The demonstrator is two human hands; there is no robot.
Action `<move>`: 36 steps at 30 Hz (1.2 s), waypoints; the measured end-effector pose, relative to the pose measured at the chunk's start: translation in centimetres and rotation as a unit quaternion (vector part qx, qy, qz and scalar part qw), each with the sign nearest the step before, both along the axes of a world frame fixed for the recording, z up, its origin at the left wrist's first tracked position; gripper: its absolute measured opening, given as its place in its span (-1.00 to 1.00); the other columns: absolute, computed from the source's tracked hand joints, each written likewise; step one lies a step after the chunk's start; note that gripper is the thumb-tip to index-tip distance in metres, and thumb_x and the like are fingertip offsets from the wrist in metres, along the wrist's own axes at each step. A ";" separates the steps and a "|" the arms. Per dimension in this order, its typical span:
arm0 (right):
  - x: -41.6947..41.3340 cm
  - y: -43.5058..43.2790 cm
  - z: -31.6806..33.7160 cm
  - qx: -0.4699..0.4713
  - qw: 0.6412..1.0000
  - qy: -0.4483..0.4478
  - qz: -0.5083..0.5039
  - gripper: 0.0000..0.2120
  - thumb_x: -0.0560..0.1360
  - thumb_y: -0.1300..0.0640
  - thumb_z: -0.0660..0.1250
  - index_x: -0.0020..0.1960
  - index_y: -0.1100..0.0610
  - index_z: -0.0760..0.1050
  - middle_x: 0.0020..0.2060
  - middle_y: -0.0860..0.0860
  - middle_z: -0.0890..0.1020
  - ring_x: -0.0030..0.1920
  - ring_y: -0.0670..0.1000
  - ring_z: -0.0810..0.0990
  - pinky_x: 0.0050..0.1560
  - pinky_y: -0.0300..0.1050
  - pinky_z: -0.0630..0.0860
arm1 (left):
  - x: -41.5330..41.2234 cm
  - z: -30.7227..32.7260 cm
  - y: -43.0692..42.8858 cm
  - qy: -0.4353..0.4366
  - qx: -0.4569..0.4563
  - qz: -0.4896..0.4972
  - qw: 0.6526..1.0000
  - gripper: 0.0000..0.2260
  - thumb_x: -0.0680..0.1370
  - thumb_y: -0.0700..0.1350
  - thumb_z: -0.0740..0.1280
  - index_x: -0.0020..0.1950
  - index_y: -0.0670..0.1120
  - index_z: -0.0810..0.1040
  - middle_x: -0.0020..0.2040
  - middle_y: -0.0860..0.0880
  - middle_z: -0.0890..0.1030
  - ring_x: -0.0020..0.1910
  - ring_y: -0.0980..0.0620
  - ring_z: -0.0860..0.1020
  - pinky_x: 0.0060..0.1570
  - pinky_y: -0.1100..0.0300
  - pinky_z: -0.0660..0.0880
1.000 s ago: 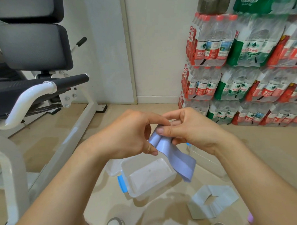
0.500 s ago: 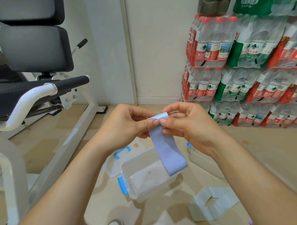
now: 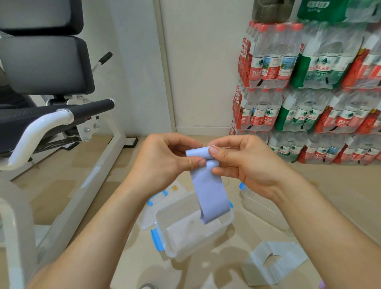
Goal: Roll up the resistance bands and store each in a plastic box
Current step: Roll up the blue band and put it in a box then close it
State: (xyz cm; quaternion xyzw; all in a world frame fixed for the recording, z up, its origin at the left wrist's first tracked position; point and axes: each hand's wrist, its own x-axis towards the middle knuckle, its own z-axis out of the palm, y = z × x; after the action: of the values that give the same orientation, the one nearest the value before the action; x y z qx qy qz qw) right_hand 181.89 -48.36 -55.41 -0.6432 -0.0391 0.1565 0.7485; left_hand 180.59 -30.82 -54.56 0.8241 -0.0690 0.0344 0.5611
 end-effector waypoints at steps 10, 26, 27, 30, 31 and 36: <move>0.0 0.1 0.0 0.000 1.000 -0.029 -0.003 -0.89 0.42 0.34 0.41 -0.07 0.22 0.56 -0.28 0.06 0.68 -0.25 -0.03 0.65 -0.24 -0.23 0.58 | 0.2 0.2 0.7 0.068 -0.041 -0.008 0.997 -0.87 0.41 -0.15 0.48 -0.06 -0.12 0.69 -0.16 -0.09 0.72 -0.21 0.04 0.64 -0.18 0.22 0.59; -0.1 -0.1 0.0 -0.045 0.998 -0.033 0.015 -0.83 0.38 0.37 0.43 -0.05 0.24 0.57 -0.20 0.19 0.64 -0.33 -0.03 0.64 -0.27 -0.24 0.57 | 0.2 -0.3 -0.3 0.014 -0.037 -0.005 0.999 -0.74 0.28 -0.41 0.52 -0.26 -0.08 0.60 -0.23 -0.16 0.64 -0.23 -0.09 0.58 -0.10 0.01 0.60; -0.1 -0.1 0.0 -0.045 0.998 -0.033 0.016 -0.82 0.38 0.37 0.43 -0.04 0.24 0.57 -0.19 0.20 0.64 -0.32 -0.02 0.64 -0.26 -0.25 0.57 | 0.2 -0.3 -0.3 0.014 -0.037 -0.007 0.999 -0.73 0.27 -0.41 0.52 -0.26 -0.07 0.60 -0.23 -0.16 0.64 -0.23 -0.09 0.58 -0.10 0.00 0.60; 0.0 -0.1 0.0 -0.045 0.998 -0.036 0.019 -0.78 0.38 0.38 0.44 0.01 0.24 0.57 -0.10 0.28 0.65 -0.23 0.03 0.66 -0.18 -0.20 0.58 | 0.2 -0.3 -0.3 0.011 -0.040 -0.015 0.999 -0.72 0.27 -0.44 0.51 -0.26 -0.08 0.59 -0.25 -0.14 0.63 -0.24 -0.09 0.58 -0.13 0.02 0.60; 0.0 -0.1 0.0 -0.040 0.998 -0.035 0.018 -0.76 0.38 0.38 0.43 0.03 0.24 0.57 -0.05 0.32 0.64 -0.18 0.06 0.67 -0.12 -0.15 0.60 | 0.2 -0.4 -0.4 0.010 -0.044 -0.018 0.999 -0.71 0.27 -0.45 0.50 -0.25 -0.07 0.59 -0.26 -0.12 0.63 -0.24 -0.09 0.58 -0.13 0.03 0.60; -0.1 -0.1 0.0 -0.020 1.000 -0.013 0.021 -0.75 0.42 0.33 0.41 0.09 0.18 0.55 -0.12 0.22 0.64 -0.16 0.06 0.61 -0.08 -0.12 0.55 | 0.1 -0.4 -0.6 -0.016 -0.039 -0.020 0.999 -0.65 0.26 -0.47 0.49 -0.23 -0.03 0.59 -0.25 -0.01 0.60 -0.23 -0.02 0.53 -0.13 0.00 0.56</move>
State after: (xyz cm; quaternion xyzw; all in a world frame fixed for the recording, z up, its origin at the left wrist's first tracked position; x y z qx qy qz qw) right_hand 181.82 -48.45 -55.37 -0.6586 -0.0589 0.1649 0.7318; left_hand 180.70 -31.42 -54.99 0.7993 -0.0930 0.0386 0.5925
